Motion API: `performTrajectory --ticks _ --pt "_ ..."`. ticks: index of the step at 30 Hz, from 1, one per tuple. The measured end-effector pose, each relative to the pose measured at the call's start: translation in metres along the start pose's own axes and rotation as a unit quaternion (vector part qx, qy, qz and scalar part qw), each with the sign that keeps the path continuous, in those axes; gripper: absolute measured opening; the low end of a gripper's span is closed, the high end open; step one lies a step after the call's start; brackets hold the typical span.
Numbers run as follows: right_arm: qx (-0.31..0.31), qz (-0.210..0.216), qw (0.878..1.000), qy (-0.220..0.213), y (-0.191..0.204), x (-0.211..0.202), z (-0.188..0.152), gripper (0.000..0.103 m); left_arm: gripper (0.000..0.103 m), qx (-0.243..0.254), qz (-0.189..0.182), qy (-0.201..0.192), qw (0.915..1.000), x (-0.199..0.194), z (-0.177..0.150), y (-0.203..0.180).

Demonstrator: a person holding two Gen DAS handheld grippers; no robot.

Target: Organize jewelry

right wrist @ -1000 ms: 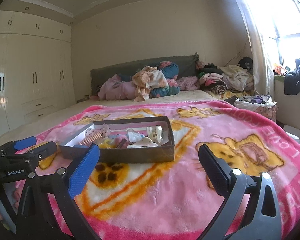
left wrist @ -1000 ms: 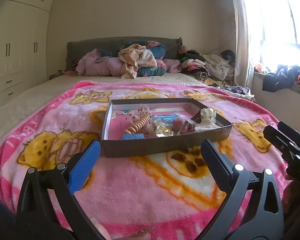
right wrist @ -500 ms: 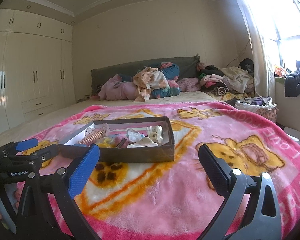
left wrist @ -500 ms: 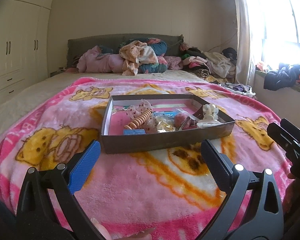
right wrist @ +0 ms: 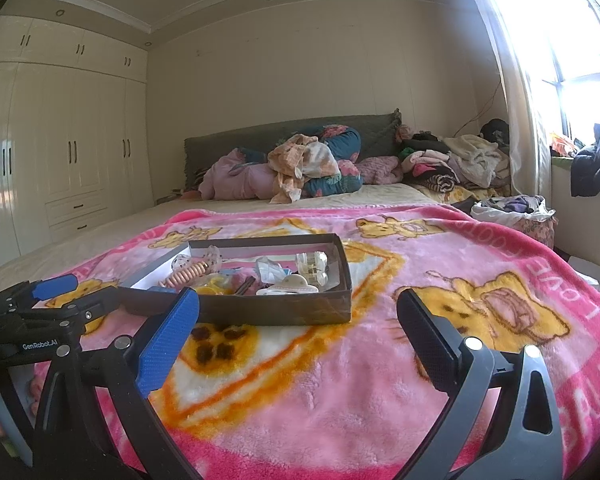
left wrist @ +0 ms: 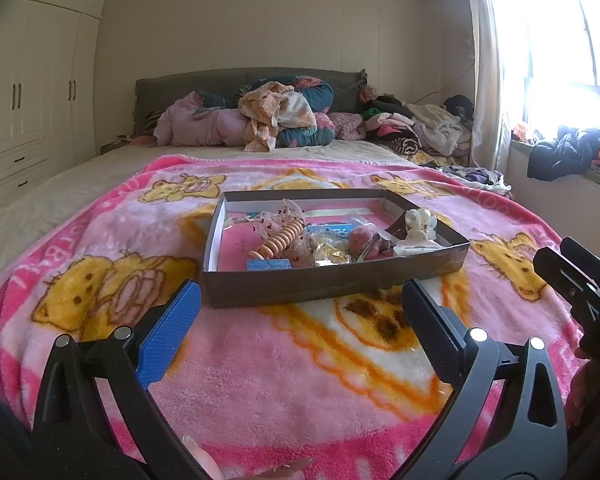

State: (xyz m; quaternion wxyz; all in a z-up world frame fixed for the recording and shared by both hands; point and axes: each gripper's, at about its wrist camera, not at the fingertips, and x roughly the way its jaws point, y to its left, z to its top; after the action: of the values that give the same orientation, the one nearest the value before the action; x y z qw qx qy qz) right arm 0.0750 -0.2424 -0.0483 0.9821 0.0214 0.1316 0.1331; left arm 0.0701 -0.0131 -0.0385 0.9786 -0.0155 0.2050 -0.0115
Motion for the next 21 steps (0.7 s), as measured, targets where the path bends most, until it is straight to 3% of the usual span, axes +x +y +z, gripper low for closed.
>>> performTrajectory --ticks 21 --pt "-0.001 0.0 1.0 -0.002 0.0027 -0.0007 0.003 0.096 0.092 0.001 -0.002 0.001 1.0 -0.0007 0.0004 -0.0012"
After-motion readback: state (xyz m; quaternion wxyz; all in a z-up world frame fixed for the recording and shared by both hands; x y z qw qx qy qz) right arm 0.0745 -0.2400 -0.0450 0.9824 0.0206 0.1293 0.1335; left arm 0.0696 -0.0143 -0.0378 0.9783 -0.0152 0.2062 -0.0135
